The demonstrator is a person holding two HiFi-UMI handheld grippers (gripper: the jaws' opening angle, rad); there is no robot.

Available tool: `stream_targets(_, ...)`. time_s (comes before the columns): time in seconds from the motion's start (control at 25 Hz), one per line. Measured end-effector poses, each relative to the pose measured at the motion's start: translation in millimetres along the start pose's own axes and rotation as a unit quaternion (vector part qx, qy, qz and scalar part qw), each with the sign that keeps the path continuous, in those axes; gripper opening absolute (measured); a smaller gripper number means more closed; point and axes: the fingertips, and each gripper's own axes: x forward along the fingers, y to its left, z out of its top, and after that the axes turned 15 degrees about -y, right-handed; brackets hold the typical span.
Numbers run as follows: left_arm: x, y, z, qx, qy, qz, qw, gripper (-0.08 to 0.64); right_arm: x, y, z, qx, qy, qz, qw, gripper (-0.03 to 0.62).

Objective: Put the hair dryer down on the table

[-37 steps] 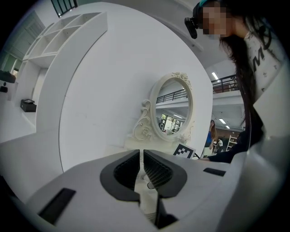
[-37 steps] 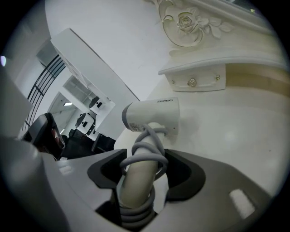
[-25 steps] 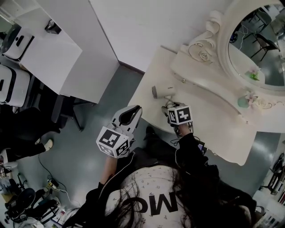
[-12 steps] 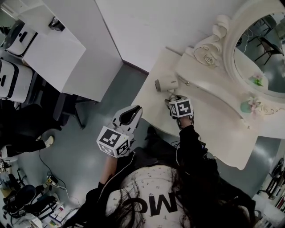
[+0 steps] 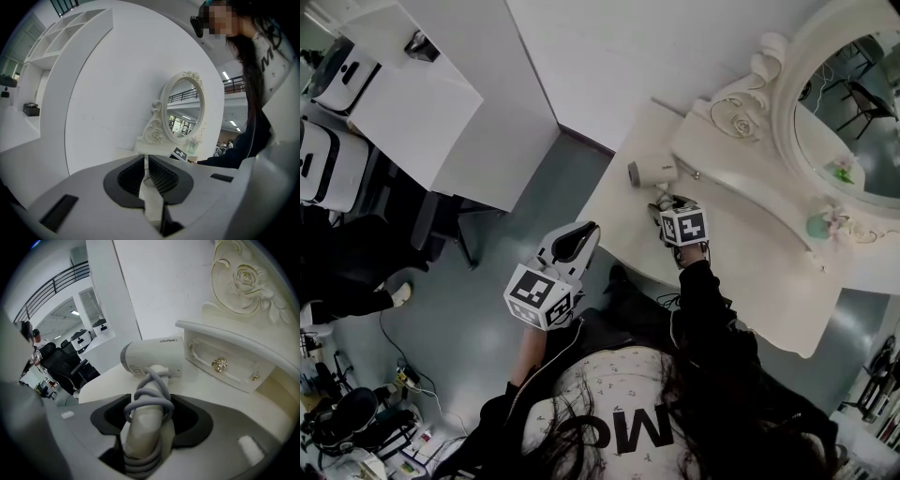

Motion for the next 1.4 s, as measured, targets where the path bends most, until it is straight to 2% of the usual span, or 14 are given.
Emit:
stream_targets(0.08,-1.5,-0.3,1.0,0.001,-0.001,-0.001,1.0,0.012,1.0,2.5,-0.4,-0.001,-0.009,0.001,1.0,0.267)
stream_targets(0.28,-9.4,0.3,3.5,0.005,-0.003,0.005,1.0,0.012,-7.2,0.8,0.0,-0.04,-0.007,-0.015,0.999,0.295)
stream_targets(0.4,-15.9,1.6,4.1,0.006,-0.004,0.01,0.9999,0.012,-20.5,1.4,8.2,-0.021,-0.025,-0.016,0.999,0.296)
stream_targets(0.56,-24.4,-1.7,6.2,0.008,-0.01,0.007,0.9999,0.012,-48.6,10.1,27.5,0.024,-0.074,-0.009,0.997,0.296)
stream_targets(0.84,-41.4,-15.2,8.0,0.011,-0.019,-0.008,0.9997,0.012,-110.6,54.6,62.6,0.063,-0.167,0.031,0.983,0.293)
stream_targets(1.04,-58.3,-31.8,9.4,0.017,-0.026,-0.023,0.9993,0.012,-153.1,100.2,80.8,0.09,-0.228,0.075,0.967,0.293)
stream_targets(1.24,-84.3,-51.8,7.3,0.022,-0.035,-0.037,0.9985,0.012,-189.0,142.1,78.3,0.103,-0.263,0.101,0.954,0.291)
stream_targets(1.4,-116.1,-73.0,1.2,0.021,-0.042,-0.044,0.9979,0.012,-217.2,171.2,63.1,0.102,-0.278,0.105,0.949,0.29)
